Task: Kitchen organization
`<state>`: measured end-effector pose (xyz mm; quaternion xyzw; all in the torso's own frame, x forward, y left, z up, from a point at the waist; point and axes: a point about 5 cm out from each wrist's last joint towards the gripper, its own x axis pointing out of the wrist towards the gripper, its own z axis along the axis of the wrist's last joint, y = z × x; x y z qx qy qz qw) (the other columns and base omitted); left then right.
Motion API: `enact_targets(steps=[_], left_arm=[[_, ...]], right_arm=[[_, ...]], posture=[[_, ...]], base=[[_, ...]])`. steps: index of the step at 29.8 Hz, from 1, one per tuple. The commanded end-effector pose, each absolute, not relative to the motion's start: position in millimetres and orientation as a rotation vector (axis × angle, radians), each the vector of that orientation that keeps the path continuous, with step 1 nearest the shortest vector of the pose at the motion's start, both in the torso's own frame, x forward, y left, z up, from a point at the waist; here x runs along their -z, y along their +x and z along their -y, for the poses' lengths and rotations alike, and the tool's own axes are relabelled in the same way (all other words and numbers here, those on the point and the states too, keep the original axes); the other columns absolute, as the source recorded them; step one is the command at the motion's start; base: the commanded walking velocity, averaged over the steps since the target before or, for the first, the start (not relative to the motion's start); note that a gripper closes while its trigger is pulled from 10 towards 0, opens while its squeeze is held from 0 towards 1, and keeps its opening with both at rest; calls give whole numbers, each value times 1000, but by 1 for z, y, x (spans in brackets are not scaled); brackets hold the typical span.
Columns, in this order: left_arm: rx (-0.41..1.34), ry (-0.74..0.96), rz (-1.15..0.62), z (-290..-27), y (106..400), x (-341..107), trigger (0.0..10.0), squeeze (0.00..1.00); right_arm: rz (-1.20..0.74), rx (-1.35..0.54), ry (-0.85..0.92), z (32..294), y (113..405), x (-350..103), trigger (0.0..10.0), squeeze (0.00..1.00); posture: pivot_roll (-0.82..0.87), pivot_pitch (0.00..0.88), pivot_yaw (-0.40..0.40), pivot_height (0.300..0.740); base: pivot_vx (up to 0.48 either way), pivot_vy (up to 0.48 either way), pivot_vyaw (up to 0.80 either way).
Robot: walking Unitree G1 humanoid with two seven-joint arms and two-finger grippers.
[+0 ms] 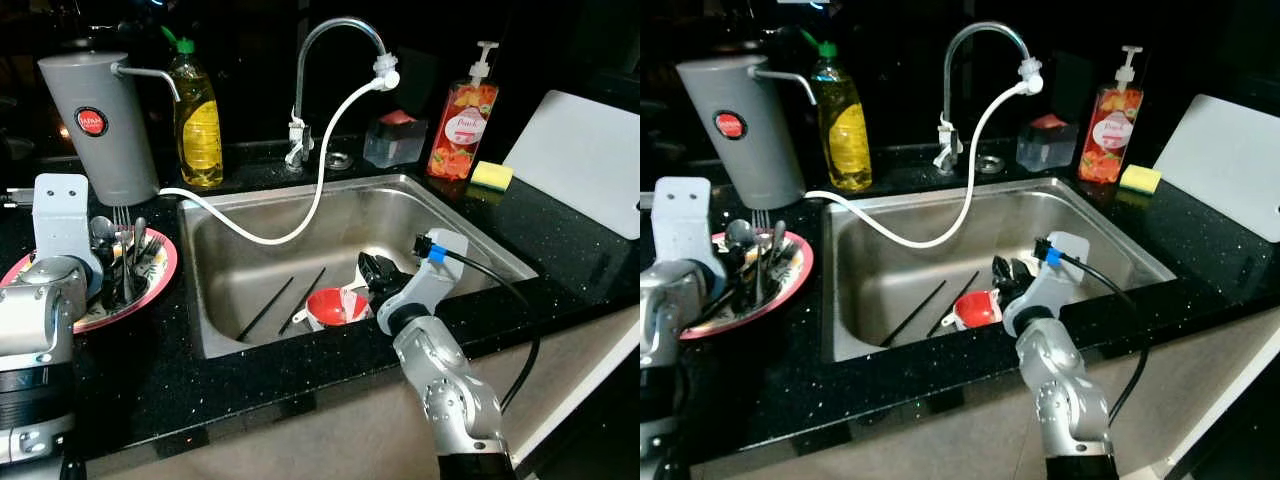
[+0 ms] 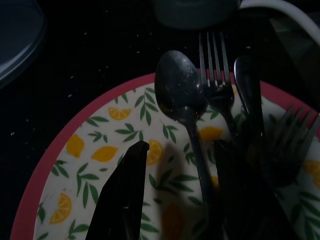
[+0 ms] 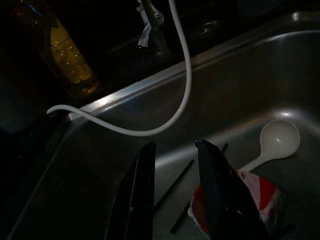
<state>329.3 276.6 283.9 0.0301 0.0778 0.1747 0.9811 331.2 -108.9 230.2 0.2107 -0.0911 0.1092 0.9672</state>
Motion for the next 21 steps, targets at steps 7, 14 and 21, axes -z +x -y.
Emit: enact_targets(steps=[7, 14, 21], left_arm=[[-295, 74, -146, -263, 341, -281, 10000, 0], [-280, 72, -150, -258, 344, -277, 10000, 0], [-267, 16, -179, -256, 342, -270, 10000, 0]], right_arm=[[245, -201, 406, 119, 336, -243, 10000, 0], [285, -191, 407, 121, 341, -252, 10000, 0], [284, -197, 405, 119, 341, -251, 10000, 0]], posture=[[-18, 21, 0, 740], [-8, 1, 4, 740], [-11, 0, 3, 740]], base=[[0, 0, 0], [0, 0, 0], [0, 0, 0]])
